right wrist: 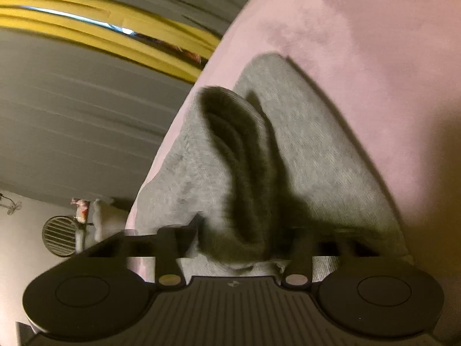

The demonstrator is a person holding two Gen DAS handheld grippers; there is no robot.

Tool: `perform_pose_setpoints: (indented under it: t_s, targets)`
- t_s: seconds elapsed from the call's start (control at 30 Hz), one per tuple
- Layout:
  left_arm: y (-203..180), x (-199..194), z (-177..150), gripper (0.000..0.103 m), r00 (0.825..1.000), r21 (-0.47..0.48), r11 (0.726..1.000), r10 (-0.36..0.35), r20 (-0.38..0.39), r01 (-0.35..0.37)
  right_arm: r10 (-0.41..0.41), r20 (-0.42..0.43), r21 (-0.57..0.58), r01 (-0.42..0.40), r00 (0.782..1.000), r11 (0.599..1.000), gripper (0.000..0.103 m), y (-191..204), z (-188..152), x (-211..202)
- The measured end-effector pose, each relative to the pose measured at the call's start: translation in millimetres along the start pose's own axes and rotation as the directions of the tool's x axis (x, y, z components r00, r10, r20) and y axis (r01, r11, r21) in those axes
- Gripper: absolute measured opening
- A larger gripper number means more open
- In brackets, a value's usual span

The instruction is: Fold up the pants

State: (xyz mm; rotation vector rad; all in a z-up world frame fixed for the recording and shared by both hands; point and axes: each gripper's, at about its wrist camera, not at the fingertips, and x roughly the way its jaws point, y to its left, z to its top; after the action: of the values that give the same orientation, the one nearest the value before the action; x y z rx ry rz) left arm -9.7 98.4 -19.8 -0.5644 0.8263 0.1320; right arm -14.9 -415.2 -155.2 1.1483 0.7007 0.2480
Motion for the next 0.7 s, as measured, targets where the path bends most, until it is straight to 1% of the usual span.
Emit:
perform_pose_setpoints:
  t_s: [0.03,0.07,0.1,0.13,0.17,0.2,0.23,0.27,0.33,0.37,0.43,0.57,0.7]
  targets:
    - [-0.9,-0.2,-0.1,0.083,1.0,0.008,1.0,0.004,0.001,-0.004,0.014,-0.001,0.009,-0.014,1.0,1.0,0.042,-2.1,-0.1,0.4]
    - [-1.7,0.1,-0.8,0.083,1.0,0.014,1.0,0.009,0.003,-0.009,0.015,-0.003,0.012,-0.015,1.0,1.0,0.044,-3.5,0.0,0.8]
    - [-2.5,1.2,-0.9,0.083,1.0,0.017,1.0,0.014,0.0,-0.014,0.019,-0.003,0.024,-0.019,1.0,1.0,0.052,-4.7,-0.4,1.3]
    - [-3.2,1.6,-1.1,0.083,1.0,0.018,1.0,0.019,-0.005,-0.019,0.031,-0.003,0.041,-0.03,1.0,0.999,0.057,-5.5,-0.6,2.3]
    - [-3.2,2.5,-0.9,0.083,1.0,0.017,1.0,0.026,-0.01,-0.025,0.043,-0.005,0.055,-0.043,0.999,0.998,0.067,-4.8,-0.6,4.3]
    - [-3.2,2.9,-0.8,0.083,1.0,0.016,1.0,0.027,-0.012,-0.027,0.052,-0.008,0.056,-0.051,0.999,0.997,0.074,-1.9,-0.6,6.5]
    - [-3.1,2.8,-1.1,0.083,1.0,0.015,1.0,0.026,-0.013,-0.026,0.047,-0.013,0.048,-0.046,0.999,0.998,0.075,2.6,-0.5,8.7]
    - [-2.8,2.6,-1.1,0.083,1.0,0.014,1.0,0.025,-0.013,-0.025,0.026,-0.019,0.032,-0.026,0.999,0.999,0.074,9.3,-0.3,11.5]
    - [-3.2,1.6,-1.3,0.083,1.0,0.014,1.0,0.023,-0.01,-0.023,-0.036,-0.012,-0.012,0.036,0.999,0.999,0.046,22.5,-0.3,15.2]
    - [-3.6,1.4,-1.8,0.083,1.0,0.017,1.0,0.02,-0.008,-0.02,-0.077,0.0,-0.058,0.076,0.997,0.995,0.041,32.4,-2.0,15.4]
    - [-3.9,1.0,-3.2,0.083,1.0,0.022,1.0,0.017,-0.004,-0.017,-0.076,0.039,-0.125,0.08,0.996,0.989,0.039,52.1,-7.4,9.8]
    - [-3.4,1.3,-2.5,0.083,1.0,0.02,1.0,0.023,-0.012,-0.023,-0.019,0.109,-0.252,0.046,0.994,0.967,0.038,96.9,-18.8,-11.4]
    - [-2.7,-1.7,-2.9,0.083,1.0,0.015,1.0,0.014,-0.004,-0.014,0.054,0.163,-0.289,-0.004,0.985,0.957,0.038,121.5,-18.6,-39.0]
